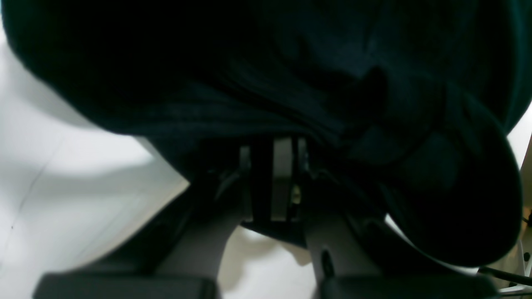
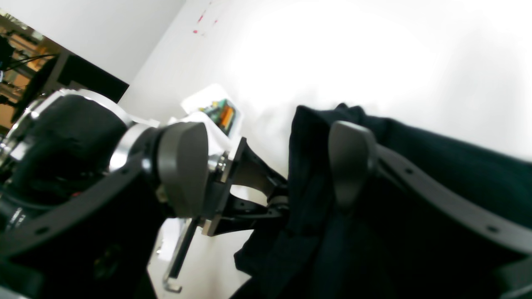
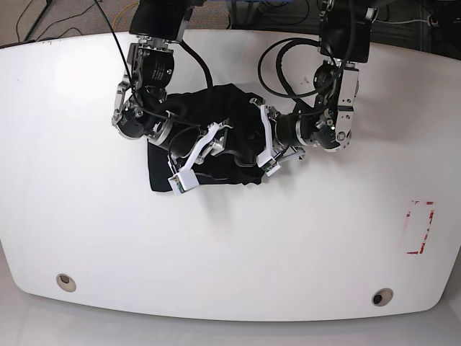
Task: Layout the t-shirt on the table in an organized manner, then fold the t-shirt properly
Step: 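Lift the strip end with the right gripper and fold it toward the left gripper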
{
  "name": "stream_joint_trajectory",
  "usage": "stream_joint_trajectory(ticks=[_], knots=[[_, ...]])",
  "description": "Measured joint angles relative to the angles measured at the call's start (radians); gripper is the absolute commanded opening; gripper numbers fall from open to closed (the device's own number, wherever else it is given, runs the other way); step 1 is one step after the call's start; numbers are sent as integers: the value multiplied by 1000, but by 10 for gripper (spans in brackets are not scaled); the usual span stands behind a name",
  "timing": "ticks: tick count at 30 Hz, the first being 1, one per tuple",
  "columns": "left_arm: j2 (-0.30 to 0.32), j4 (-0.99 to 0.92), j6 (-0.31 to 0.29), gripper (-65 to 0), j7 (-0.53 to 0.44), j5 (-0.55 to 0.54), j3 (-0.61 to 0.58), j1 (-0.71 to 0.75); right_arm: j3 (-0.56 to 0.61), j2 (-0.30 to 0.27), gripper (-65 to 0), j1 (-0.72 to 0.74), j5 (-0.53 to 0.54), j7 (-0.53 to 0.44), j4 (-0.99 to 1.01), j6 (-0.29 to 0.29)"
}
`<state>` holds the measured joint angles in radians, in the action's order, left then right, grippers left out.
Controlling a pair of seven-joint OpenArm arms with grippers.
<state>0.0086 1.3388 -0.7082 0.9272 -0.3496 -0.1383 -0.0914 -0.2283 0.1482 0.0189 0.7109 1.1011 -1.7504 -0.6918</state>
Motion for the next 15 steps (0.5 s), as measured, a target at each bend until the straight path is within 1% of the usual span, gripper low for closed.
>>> stream_joint_trajectory(ticks=[2, 7, 10, 15], knots=[[0, 0, 0, -575, 0, -1, 0, 0, 0, -14, -212, -1, 2, 2, -24, -1], [-6, 2, -1, -461, 16, -23, 6, 0, 1, -73, -212, -17, 8, -2, -83, -1], [-14, 0, -8, -400, 28, -53, 39, -3, -1, -112, -212, -28, 2, 0, -100, 0], [-20, -7, -8, -354, 53, -94, 112, -10, -2, -166, -212, -37, 1, -2, -108, 0]])
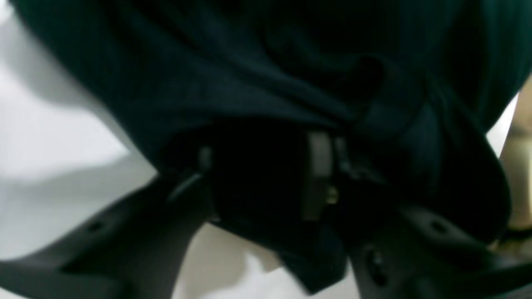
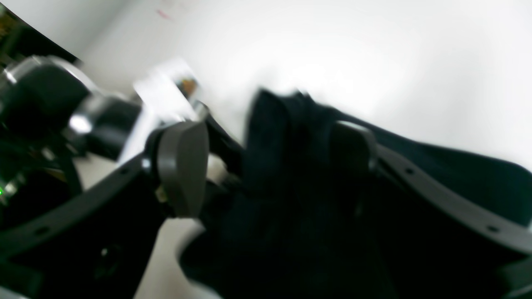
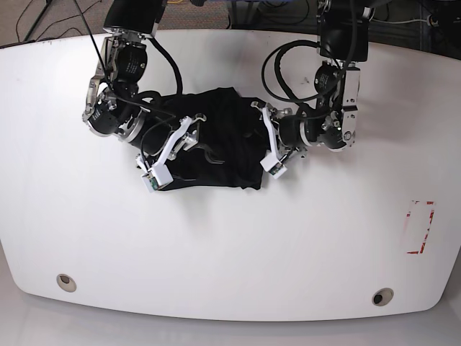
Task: Layout the t-shirt on the table in an organized manner, then fold the t-shirt properly
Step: 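Lift the strip end with the right gripper and fold it toward the left gripper, then release the shirt and move both grippers to its sides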
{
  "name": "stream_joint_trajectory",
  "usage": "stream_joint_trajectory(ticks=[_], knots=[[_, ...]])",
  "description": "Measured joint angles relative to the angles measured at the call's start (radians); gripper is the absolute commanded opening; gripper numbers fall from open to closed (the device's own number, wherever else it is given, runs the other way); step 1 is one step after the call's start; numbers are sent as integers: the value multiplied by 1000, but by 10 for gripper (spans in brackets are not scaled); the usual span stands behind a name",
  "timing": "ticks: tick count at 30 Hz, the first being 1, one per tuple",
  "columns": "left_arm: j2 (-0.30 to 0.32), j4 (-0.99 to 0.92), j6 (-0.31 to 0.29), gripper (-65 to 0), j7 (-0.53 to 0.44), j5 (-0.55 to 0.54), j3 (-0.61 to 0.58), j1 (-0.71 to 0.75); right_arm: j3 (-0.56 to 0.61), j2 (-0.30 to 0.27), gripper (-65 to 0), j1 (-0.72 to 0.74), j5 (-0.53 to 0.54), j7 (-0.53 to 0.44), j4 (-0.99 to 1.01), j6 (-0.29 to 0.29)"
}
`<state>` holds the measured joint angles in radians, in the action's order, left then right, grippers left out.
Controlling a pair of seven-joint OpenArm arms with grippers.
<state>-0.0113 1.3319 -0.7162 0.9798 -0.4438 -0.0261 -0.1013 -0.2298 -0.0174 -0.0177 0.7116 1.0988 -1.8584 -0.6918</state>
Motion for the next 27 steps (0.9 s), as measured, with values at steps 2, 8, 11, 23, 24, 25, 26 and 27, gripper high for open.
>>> stream_joint_trajectory(ticks=[2, 8, 11, 23, 24, 25, 26, 27], knots=[[6, 0, 6, -347, 2, -12, 25, -3, -2, -18, -212, -5, 2, 1, 0, 0], [20, -8, 18, -346, 53, -69, 100, -31, -35, -50, -212, -28, 3, 0, -2, 0], [26, -9, 22, -346, 70, -109, 150, -37, -38, -63, -212, -45, -2, 1, -2, 0], [136, -10, 21, -344, 131, -361, 206, -66, -26, -61, -212, -67, 1, -2, -3, -4], [142, -10, 19, -344, 136, -385, 227, -68, -26, -61, -214, -67, -3, 2, -2, -4], [150, -10, 20, -344, 146, -404, 252, -69, -27, -61, -214, -66, -6, 4, -2, -4], [163, -11, 19, -344, 151, -419, 276, -72, -27, -62, -214, -64, -8, 3, -2, -4], [179, -14, 19, -344, 166, -432, 298, -77, -26, -60, -214, -60, -8, 3, -1, -4]])
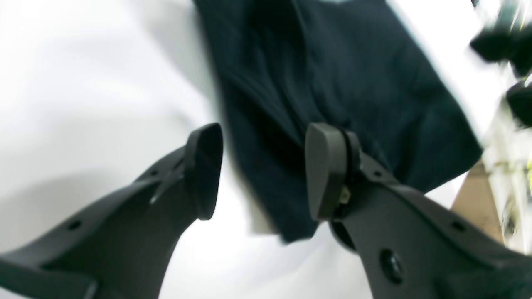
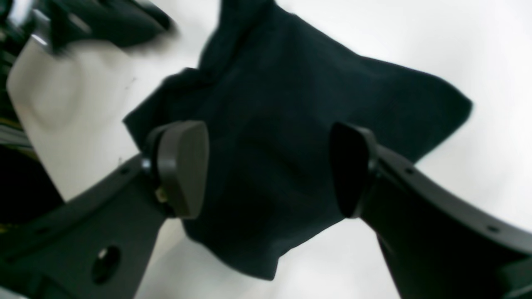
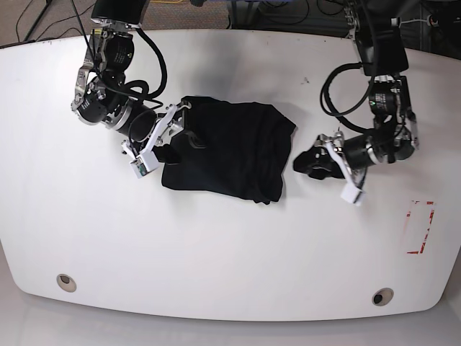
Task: Layout the t-shirt on the table in an organized manner, then fold the t-shirt properly
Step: 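Release the shirt and move both grippers to its sides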
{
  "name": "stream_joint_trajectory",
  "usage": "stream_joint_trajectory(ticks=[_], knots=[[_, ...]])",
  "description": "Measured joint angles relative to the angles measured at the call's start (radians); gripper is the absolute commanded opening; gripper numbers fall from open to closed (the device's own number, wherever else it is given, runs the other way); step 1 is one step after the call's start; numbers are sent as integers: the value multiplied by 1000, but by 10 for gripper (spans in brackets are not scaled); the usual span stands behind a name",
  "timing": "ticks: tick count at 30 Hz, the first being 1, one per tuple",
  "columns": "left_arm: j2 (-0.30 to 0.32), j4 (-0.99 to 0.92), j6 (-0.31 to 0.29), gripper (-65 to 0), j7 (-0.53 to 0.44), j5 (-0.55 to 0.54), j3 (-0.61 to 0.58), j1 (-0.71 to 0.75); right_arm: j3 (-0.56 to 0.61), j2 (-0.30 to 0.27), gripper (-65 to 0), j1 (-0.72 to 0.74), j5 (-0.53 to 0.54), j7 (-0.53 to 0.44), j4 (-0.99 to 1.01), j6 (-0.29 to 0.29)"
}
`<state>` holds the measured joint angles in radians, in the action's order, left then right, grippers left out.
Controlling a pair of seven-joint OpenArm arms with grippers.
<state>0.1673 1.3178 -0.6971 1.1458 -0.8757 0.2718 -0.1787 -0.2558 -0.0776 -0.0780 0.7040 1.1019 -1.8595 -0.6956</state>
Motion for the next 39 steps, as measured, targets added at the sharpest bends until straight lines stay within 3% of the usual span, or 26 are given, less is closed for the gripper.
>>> stream_joint_trajectory(ticks=[9, 17, 28, 39], knots=[[177, -3, 4, -349, 10, -24, 130, -71, 105, 35, -214, 10, -87, -27, 0, 3], [272, -1, 3, -349, 14, -24, 127, -87, 230, 64, -214, 21, -194, -68, 2, 3], [313, 2, 3, -350, 13, -31, 138, -49, 386, 105, -214, 40, -277, -174, 146, -3], [311, 2, 3, -350, 14, -28, 193, 5, 393, 163, -214, 127, -283, -215, 318, 6]])
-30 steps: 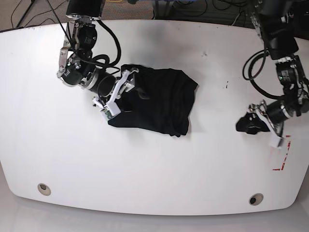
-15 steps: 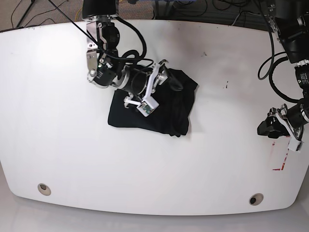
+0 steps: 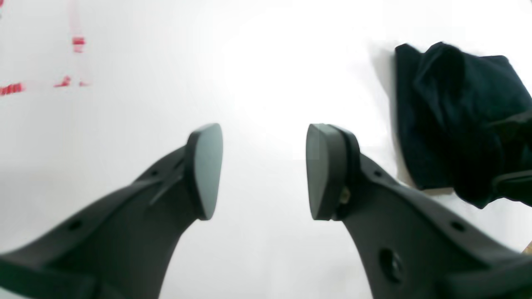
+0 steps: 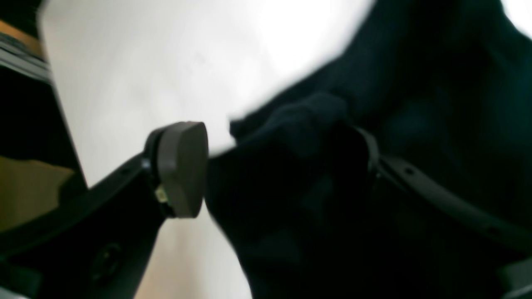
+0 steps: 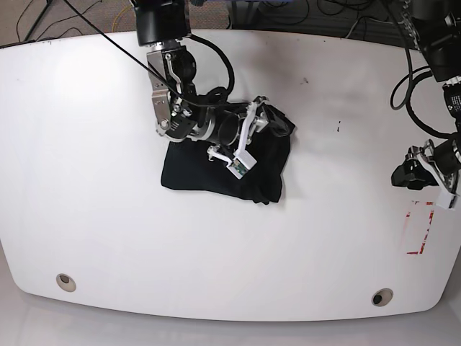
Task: Layout the t-shirt on the table in an organized manner, then fold the t-shirt properly
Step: 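Release the shirt and move both grippers to its sides, then grasp the folded shirt's sides with both grippers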
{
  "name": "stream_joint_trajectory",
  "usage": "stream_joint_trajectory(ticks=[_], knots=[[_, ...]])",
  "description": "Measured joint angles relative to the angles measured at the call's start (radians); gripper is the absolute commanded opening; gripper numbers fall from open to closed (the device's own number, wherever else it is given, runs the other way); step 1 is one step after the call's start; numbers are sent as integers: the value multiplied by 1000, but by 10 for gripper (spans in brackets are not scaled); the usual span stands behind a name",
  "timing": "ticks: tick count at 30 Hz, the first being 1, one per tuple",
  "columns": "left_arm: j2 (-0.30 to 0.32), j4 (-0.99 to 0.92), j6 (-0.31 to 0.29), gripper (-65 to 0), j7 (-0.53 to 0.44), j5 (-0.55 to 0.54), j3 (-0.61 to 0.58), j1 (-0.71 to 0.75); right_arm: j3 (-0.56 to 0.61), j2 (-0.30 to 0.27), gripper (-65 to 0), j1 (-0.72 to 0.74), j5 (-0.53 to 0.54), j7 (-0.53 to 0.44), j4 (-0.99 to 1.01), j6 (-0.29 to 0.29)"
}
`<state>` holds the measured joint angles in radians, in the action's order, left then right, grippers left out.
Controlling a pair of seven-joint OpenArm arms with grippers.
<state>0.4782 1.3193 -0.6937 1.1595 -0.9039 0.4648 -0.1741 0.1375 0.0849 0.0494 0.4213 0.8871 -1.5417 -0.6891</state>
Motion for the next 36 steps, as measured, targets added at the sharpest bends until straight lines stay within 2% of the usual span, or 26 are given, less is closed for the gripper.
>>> stream_joint_trajectory(ticks=[9, 16, 19, 22, 25, 31, 33, 36], knots=[[-3, 0, 0, -350, 1, -2, -1, 15, 0, 66, -214, 114, -2, -7, 137, 1], [-3, 9, 0, -350, 1, 1, -11, 15, -5, 64, -214, 179, 0, -39, 156, 1], [-6, 55, 1, -350, 2, 11, -54, 14, -34, 52, -214, 188, -9, -36, 109, 0], [-12, 130, 1, -350, 3, 11, -145, 6, -74, 10, -214, 196, 8, -31, 43, -16], [-28, 202, 0, -350, 0, 18, -273, -18, -117, -61, -214, 206, 7, -4, -15, -13], [-101, 310, -4, -350, -15, 149, -524, -71, -163, -217, -224, 195, -21, 15, -77, 8], [-128, 327, -4, -350, -11, 201, -590, -85, -162, -247, -263, 191, -16, 14, -79, 5], [-177, 344, -4, -350, 2, 278, -649, -103, -154, -267, -365, 185, -7, 12, -79, -3]])
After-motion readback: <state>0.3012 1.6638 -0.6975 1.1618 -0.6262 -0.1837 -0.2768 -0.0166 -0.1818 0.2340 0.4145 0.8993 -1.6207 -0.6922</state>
